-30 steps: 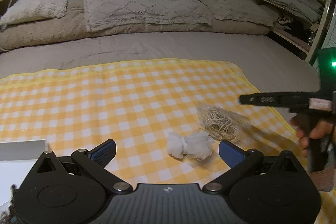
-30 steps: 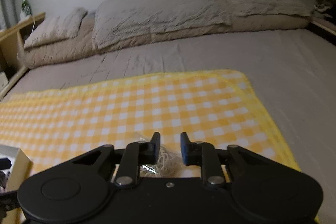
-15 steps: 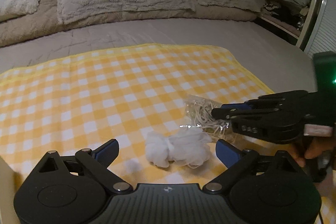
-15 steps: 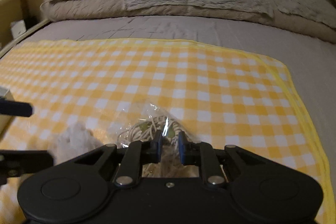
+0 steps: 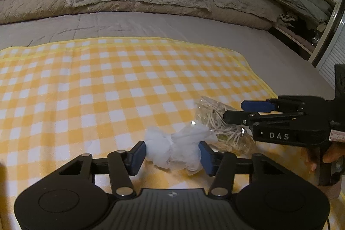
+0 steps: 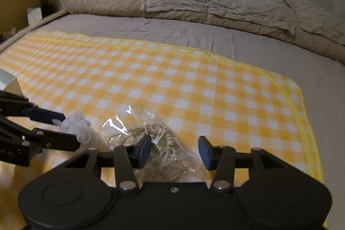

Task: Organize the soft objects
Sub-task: 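Grasp the cotton ball with the left tool while the right tool grasps the bagged rubber bands, then lift the cotton ball and rubber-band bag and carry both toward the white box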

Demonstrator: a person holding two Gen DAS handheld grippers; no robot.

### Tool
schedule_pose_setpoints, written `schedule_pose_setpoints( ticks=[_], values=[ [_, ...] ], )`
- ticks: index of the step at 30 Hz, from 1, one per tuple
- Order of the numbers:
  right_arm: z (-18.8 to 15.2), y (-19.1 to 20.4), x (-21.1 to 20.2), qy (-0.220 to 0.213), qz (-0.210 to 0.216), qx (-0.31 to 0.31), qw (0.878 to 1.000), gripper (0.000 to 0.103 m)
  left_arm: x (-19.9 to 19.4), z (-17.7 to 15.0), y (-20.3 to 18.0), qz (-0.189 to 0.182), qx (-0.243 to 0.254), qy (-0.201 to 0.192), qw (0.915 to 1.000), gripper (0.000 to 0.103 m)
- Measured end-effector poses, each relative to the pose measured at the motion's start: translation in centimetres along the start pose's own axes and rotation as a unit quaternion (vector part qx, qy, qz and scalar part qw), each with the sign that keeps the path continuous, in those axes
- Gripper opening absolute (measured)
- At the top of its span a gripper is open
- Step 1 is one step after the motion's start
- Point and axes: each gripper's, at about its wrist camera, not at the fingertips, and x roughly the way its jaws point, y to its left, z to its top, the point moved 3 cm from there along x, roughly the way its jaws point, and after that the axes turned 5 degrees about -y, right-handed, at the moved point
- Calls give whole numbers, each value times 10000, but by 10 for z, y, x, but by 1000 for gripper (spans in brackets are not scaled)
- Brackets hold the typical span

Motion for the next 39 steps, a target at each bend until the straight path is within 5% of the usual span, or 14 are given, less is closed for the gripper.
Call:
schedule_pose_setpoints(
  ticks=[8, 13, 17, 22, 26, 30, 35, 39],
  values=[
    [-2, -20, -3, 449, 869, 1174, 9883, 51, -3, 3, 7, 142, -121, 6, 9998, 49],
    [-2, -17, -15, 681, 1294, 1073, 9834, 52, -6, 4, 11, 170, -121, 44, 9998, 41],
    [7, -5, -22, 429, 1164, 770, 9893, 91, -7, 4, 12, 180, -85, 91, 9998, 40],
    [10, 25, -9, 604, 1137, 155, 9916, 91, -7, 3, 13, 134, -56, 72, 9999, 42],
    [5, 33, -2, 811, 971, -31, 9920, 81, -7, 1, 7, 159, 176, -71, 9997, 77],
    [5, 27, -5, 812, 958, 92, 9920, 66, -1, 1, 2, 105, 133, -123, 9998, 86],
    [-3, 29, -11, 801, 1005, -58, 9917, 62, 14, 1, 10, 118, -111, -137, 9998, 86],
    [-5, 33, -12, 807, 1016, -124, 9915, 58, 18, -2, 9, -96, 13, -27, 9999, 69]
  ],
)
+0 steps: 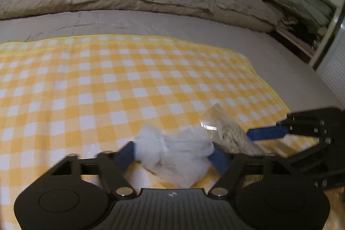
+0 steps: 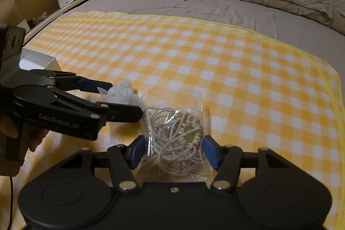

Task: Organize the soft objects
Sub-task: 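Lift the cotton ball and rubber-band bag and carry both toward the white box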

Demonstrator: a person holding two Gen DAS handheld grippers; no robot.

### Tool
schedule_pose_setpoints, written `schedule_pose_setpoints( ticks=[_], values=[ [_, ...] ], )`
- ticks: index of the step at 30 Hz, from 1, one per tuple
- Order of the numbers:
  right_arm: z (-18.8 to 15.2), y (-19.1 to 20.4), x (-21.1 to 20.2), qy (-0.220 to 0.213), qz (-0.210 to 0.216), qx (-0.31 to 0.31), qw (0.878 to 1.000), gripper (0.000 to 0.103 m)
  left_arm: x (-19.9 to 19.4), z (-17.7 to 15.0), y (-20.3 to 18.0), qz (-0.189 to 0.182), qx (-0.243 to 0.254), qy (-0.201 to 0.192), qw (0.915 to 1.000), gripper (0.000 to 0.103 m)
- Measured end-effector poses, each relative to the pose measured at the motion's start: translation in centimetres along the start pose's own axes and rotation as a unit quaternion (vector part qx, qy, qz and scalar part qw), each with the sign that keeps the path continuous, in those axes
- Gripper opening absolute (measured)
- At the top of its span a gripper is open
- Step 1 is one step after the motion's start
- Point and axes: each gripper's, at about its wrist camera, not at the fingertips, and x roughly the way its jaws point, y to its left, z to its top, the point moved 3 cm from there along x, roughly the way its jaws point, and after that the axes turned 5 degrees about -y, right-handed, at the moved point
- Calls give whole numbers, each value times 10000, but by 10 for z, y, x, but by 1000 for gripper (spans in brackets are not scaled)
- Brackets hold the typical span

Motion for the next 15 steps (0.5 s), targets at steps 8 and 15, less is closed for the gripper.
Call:
schedule_pose_setpoints(
  ticks=[8, 15],
  values=[
    [1, 0, -1, -71, -99, 127, 9998, 52, -9, -3, 5, 56, 80, 3, 10000, 64],
    [4, 6, -7, -96, -301, 115, 9994, 46, -34, 8, 6, 233, -15, -139, 9996, 64]
  ],
)
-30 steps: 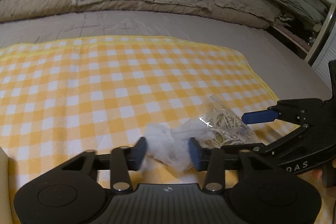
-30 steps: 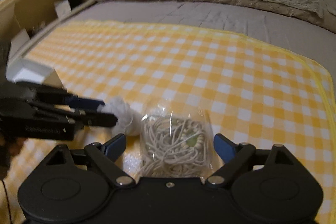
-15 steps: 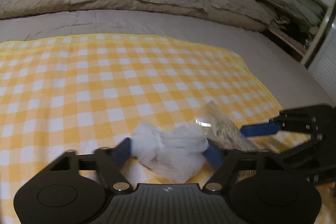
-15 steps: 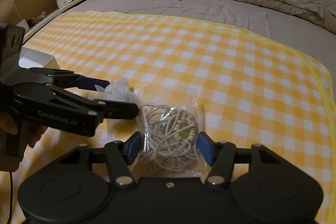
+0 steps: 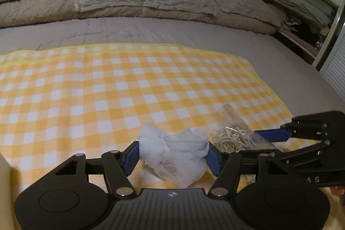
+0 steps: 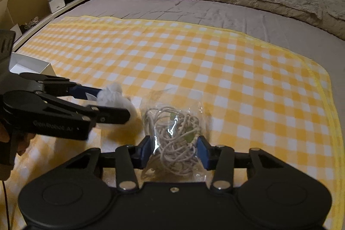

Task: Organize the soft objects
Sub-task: 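Lift the cotton ball and rubber-band bag and carry both toward the white box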

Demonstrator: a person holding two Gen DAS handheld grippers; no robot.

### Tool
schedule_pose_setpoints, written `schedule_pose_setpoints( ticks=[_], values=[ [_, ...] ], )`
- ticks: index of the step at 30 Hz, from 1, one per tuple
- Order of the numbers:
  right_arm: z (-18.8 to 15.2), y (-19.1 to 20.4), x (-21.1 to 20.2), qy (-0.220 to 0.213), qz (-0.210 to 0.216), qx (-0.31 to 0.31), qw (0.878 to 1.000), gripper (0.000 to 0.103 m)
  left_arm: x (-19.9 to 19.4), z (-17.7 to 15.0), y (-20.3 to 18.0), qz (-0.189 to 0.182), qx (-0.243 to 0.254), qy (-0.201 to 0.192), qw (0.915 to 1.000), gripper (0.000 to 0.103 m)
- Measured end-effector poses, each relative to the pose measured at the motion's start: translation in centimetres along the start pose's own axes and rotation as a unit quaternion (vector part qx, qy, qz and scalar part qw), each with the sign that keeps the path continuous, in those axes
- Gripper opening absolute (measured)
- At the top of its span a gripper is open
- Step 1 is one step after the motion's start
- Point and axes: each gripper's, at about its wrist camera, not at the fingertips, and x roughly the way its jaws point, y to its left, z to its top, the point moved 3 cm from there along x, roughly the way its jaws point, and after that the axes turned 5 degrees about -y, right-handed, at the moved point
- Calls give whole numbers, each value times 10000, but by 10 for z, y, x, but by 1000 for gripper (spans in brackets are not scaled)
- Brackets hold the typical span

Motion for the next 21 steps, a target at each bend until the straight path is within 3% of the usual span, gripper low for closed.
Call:
schedule_pose_setpoints(
  ticks=[10, 21],
  values=[
    [14, 9, -39, -368, -283, 212, 9987, 45, -60, 20, -2, 121, -137, -428, 9989, 64],
    [39, 50, -90, -906, -283, 319, 9950, 45, -145, 34, 10, 403, -91, -933, 9948, 64]
  ],
)
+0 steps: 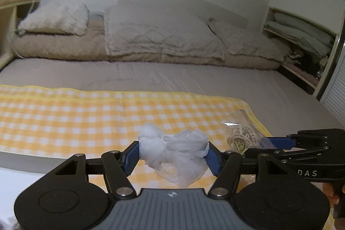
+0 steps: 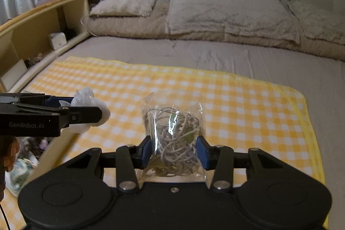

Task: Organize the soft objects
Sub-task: 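Lift the cotton ball and rubber-band bag and carry both toward the white box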

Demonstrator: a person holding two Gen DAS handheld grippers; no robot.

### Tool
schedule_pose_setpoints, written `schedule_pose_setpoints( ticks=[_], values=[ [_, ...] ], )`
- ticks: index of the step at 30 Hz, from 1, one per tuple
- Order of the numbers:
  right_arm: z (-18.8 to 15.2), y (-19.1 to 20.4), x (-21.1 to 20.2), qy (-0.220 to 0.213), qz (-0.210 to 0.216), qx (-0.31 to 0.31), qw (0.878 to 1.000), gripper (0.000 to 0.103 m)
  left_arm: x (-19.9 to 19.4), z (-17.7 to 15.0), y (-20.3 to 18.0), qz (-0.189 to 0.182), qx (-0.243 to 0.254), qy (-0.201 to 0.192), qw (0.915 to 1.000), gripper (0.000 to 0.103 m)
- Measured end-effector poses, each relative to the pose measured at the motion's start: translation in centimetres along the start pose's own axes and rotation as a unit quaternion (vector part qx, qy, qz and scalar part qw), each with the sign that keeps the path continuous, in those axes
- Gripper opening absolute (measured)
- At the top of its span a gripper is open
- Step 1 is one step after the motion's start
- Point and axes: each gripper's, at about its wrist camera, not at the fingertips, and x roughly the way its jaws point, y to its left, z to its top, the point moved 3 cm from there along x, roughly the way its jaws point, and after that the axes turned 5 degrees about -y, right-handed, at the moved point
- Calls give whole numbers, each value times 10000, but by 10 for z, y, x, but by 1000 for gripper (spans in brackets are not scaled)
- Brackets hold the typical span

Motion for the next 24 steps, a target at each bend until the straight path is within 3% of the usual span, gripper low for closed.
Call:
schedule_pose_setpoints(
  ticks=[16, 24],
  values=[
    [28, 74, -50, -448, 134, -374, 9982, 45, -99, 19, 55, 593, -150, -504, 9969, 64],
    [40, 105, -54, -624, 327, -497, 9963, 45, -136, 40, 94, 1028, 144, -731, 9919, 64]
  ],
)
